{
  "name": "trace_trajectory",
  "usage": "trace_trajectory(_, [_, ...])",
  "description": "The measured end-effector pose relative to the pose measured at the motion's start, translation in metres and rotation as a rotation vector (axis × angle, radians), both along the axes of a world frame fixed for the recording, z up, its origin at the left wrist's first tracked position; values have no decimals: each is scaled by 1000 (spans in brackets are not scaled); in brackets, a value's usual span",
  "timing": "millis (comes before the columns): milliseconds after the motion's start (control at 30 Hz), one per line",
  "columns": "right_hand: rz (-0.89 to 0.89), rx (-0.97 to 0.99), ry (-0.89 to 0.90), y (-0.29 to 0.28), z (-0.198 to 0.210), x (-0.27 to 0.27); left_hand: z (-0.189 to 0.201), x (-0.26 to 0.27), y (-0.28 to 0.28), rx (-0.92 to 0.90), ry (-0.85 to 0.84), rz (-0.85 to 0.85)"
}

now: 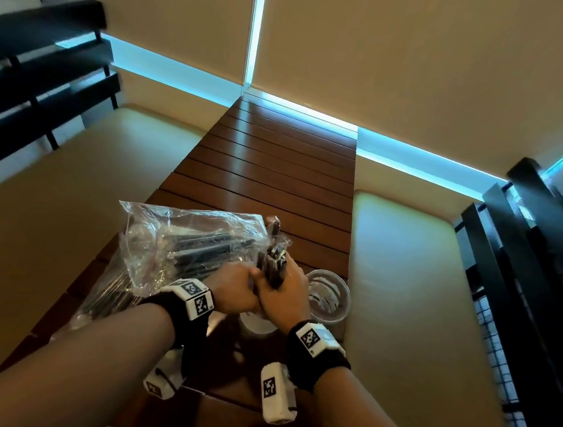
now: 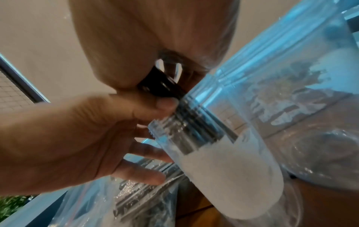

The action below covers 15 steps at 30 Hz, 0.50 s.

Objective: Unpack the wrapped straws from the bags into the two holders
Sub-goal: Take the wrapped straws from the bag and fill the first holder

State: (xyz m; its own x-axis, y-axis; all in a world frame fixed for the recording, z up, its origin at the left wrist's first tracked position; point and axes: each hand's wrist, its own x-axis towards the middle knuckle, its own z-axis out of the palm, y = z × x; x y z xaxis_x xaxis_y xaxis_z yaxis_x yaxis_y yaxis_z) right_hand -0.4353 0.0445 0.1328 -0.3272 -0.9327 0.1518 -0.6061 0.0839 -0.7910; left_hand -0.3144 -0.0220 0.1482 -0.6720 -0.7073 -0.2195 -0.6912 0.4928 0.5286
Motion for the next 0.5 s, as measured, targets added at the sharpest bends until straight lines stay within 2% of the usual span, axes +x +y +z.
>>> trace_trajectory(133, [63,71,-13,1,11,-4,3,9,-4,59,1,36])
trace_trajectory(300, [65,42,-190,3,7,-4,11,18,-11,68,25,76])
trace_trajectory(500, [92,-74,-104,-1,12,6,12,28,-17,95,-19,57])
